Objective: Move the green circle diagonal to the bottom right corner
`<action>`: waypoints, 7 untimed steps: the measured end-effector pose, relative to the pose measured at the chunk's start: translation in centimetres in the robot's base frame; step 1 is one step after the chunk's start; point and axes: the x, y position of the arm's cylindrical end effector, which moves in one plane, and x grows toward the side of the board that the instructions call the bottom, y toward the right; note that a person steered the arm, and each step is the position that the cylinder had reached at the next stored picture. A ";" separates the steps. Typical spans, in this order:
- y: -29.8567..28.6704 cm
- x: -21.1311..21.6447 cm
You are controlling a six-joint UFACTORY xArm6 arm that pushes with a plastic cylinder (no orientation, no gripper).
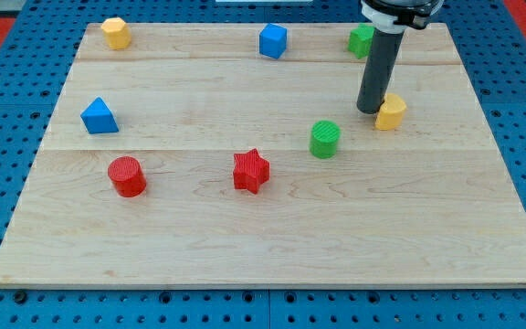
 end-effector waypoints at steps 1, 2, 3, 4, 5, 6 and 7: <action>-1.8 0.9; -3.4 0.9; -4.1 0.7; -9.9 0.8; -17.0 0.9; -8.3 2.4; -6.7 5.2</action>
